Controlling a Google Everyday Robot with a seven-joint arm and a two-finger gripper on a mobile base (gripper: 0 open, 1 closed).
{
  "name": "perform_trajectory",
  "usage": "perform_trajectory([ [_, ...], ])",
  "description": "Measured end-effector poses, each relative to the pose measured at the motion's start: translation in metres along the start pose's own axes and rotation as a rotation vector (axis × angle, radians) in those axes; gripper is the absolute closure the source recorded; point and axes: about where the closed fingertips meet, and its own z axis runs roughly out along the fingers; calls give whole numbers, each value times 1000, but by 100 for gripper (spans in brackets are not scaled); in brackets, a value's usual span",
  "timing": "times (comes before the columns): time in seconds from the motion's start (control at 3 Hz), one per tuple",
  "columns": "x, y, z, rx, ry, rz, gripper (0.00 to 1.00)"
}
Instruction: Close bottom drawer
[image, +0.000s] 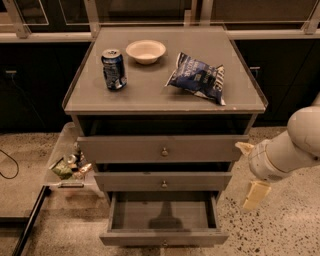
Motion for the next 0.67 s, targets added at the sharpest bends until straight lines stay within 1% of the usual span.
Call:
perform_trajectory([
  [0.33,0,0,0,0,0,0,0],
  [0.67,9,8,26,-44,-25,49,0],
])
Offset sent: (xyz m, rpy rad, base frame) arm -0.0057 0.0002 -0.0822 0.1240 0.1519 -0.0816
